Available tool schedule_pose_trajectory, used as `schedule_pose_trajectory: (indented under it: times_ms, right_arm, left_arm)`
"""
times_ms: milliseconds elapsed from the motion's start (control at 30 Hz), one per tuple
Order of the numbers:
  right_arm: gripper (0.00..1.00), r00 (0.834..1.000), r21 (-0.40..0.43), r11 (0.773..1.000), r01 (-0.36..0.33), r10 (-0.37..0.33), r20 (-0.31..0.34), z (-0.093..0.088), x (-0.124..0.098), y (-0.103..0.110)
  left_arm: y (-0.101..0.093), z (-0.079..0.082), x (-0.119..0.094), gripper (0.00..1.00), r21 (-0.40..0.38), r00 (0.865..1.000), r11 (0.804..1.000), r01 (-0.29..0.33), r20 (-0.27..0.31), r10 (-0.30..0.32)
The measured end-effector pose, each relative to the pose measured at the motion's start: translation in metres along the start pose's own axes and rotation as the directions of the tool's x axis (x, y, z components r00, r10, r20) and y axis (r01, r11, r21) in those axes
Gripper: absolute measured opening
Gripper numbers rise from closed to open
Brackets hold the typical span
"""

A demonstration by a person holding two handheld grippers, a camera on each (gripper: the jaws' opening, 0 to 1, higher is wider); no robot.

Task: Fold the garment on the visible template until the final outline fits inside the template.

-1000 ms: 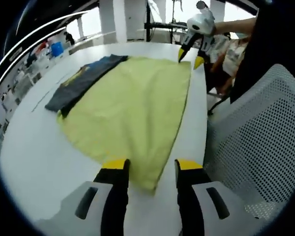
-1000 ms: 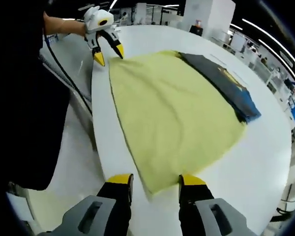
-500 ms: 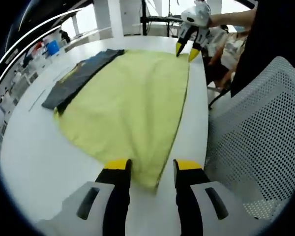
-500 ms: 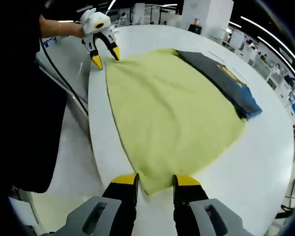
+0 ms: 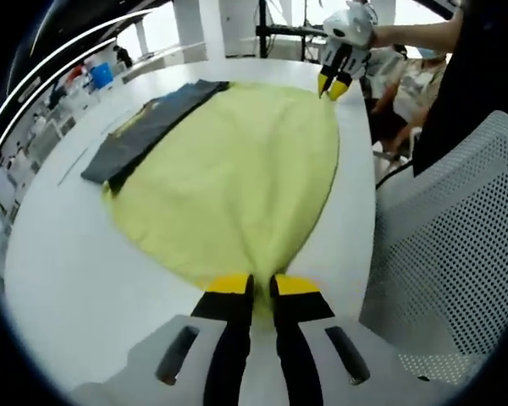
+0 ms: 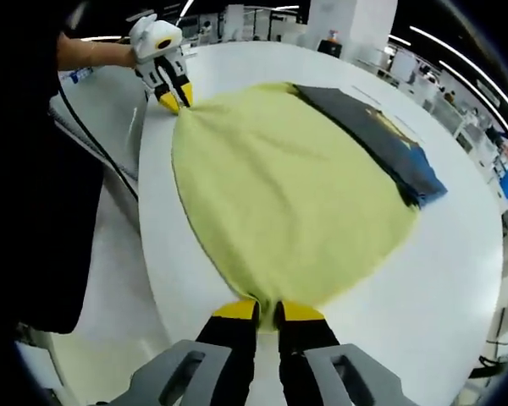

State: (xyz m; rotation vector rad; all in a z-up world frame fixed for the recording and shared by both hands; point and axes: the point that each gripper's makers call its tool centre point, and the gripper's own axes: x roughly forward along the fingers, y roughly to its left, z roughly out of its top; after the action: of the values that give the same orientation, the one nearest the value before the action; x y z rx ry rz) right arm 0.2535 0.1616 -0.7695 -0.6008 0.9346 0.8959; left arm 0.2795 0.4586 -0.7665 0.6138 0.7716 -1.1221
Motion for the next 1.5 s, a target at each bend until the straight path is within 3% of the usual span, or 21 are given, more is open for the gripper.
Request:
schedule_pose_trajectory:
  times_ms: [33, 333, 667, 800, 1100, 1367, 1500]
  right_arm:
    - [0.02, 1.000, 0.000, 1.000, 0.002, -0.002, 0.001, 0.000, 0.000, 0.000]
    - [0.00, 0.998, 0.059, 0.998, 0.035, -0.037, 0.046, 0.007, -0.011, 0.001]
    - [0.00, 0.990, 0.112, 0.991, 0.078, -0.090, 0.109, 0.019, -0.030, 0.001]
    - [0.00, 0.988, 0.140, 0.988, 0.065, -0.084, 0.131, 0.024, -0.036, 0.004]
    - [0.00, 0.985, 0.170, 0.985, 0.040, -0.067, 0.156, 0.027, -0.046, 0.012]
    - [0.00, 0.985, 0.178, 0.984, 0.033, -0.062, 0.162, 0.030, -0.055, 0.019]
    - [0.00, 0.983, 0.175, 0.984, 0.036, -0.066, 0.168, 0.032, -0.061, 0.023]
  left_arm:
    - [0.000, 0.000, 0.000, 0.04, -0.027, 1.000, 1.000, -0.003, -0.010, 0.002]
    - [0.001, 0.006, -0.012, 0.01, -0.018, 0.998, 0.998, -0.058, -0.037, 0.057]
    - [0.004, 0.015, -0.031, 0.01, -0.047, 0.997, 0.996, -0.075, -0.018, 0.074]
    - [0.003, 0.018, -0.040, 0.01, -0.040, 0.996, 0.995, -0.088, -0.014, 0.088]
    - [-0.002, 0.021, -0.052, 0.01, -0.119, 0.995, 0.989, -0.090, 0.030, 0.094]
    - [-0.013, 0.023, -0.063, 0.01, -0.100, 0.997, 0.992, -0.082, 0.005, 0.083]
    - [-0.017, 0.022, -0.069, 0.01, -0.133, 0.996, 0.987, -0.089, -0.023, 0.087]
